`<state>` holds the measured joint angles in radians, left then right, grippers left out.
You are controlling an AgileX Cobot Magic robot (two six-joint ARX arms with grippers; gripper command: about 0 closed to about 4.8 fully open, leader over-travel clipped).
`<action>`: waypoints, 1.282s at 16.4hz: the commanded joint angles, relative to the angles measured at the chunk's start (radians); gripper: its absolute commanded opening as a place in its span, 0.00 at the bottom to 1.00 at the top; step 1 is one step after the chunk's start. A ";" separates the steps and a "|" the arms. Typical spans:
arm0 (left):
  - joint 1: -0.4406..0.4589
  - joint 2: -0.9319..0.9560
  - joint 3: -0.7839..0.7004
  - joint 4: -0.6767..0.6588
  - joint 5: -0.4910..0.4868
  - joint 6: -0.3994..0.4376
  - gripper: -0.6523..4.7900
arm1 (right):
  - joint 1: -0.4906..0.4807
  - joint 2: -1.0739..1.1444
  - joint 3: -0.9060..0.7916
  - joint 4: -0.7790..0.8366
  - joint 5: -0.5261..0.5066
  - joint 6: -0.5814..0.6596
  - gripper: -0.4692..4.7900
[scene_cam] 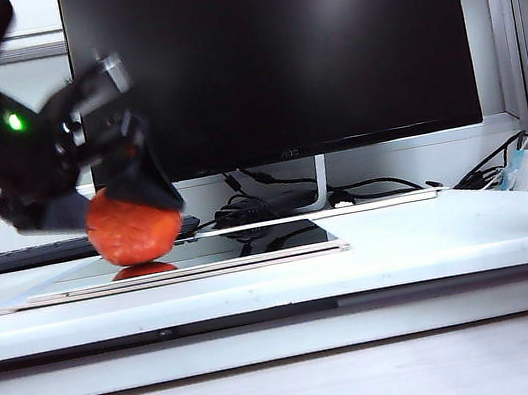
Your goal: Place the orange on the center of the mirror.
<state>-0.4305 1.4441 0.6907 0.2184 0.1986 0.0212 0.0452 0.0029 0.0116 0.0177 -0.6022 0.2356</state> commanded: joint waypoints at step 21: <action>0.001 0.182 0.021 0.368 0.053 -0.065 0.62 | 0.000 0.000 -0.007 0.017 0.055 -0.001 0.09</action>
<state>-0.4305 1.6260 0.7097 0.5533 0.2436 -0.0422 0.0452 0.0029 0.0116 0.0174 -0.5491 0.2356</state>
